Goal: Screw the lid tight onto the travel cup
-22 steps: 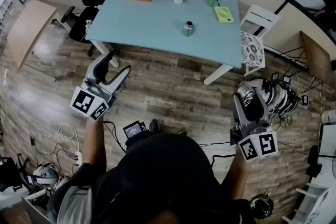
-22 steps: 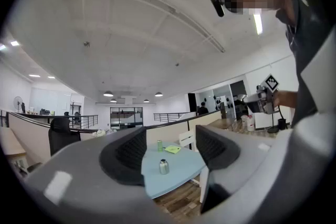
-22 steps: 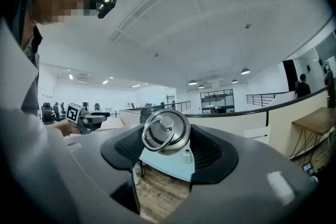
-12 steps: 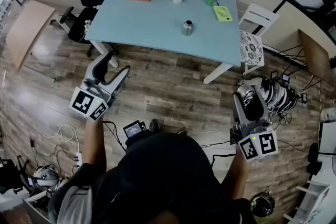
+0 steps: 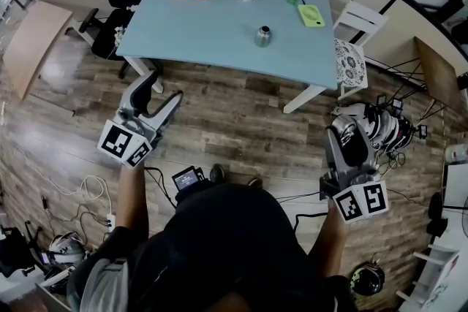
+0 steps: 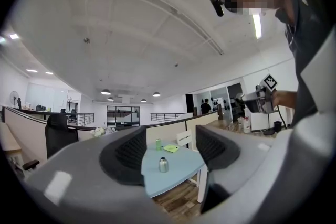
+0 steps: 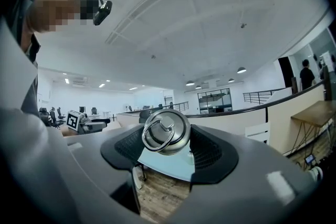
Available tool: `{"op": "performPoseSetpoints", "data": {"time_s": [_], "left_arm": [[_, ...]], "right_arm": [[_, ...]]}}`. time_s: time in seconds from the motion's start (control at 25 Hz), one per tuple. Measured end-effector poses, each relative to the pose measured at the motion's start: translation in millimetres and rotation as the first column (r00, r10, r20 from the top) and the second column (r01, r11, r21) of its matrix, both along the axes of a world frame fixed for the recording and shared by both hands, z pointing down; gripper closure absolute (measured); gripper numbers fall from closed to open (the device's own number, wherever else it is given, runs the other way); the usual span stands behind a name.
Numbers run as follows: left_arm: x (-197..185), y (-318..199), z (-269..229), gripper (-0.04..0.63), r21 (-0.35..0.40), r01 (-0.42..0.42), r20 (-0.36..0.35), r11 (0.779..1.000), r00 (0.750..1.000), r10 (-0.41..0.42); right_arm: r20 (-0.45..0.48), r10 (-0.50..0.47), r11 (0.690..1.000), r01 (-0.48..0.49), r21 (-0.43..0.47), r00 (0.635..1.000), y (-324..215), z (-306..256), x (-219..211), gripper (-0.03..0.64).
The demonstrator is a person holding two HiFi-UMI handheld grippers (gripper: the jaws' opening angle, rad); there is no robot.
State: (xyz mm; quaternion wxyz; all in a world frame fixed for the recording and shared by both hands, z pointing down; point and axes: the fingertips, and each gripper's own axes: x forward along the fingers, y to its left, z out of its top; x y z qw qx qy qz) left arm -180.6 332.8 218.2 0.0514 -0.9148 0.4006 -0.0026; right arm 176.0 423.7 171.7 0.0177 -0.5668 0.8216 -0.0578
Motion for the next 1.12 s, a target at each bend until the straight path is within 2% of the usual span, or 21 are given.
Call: {"op": "performPoseSetpoints", "data": {"time_s": [0.24,0.68,0.92,1.12], "left_arm": [[-20.1,-16.4,5.6,0.25,0.001,-0.023,-0.012,1.0,1.0,0.023],[-32.7,-39.2,18.6,0.25,-0.008,-0.062,-0.052,0.998,0.997,0.061],[-32.7,-51.8,28.3,0.25,-0.031,-0.044,-0.044,0.999,0.998,0.042],[-35.8,-64.2,29.2,0.25,-0.042,0.008,-0.022,0.999,1.0,-0.009]], "right_arm": [[0.029,0.022,1.0,-0.022,-0.007,0.999,-10.1,-0.8,-20.1,0.357],[-0.018,0.046,0.998,-0.047,-0.037,0.999,-24.6,-4.1,-43.1,0.357],[-0.004,0.026,0.998,-0.027,-0.054,1.0,-46.7,3.9,-40.7,0.357],[0.026,-0.013,0.998,0.014,-0.055,1.0,-75.9,11.4,-34.7,0.357]]}}
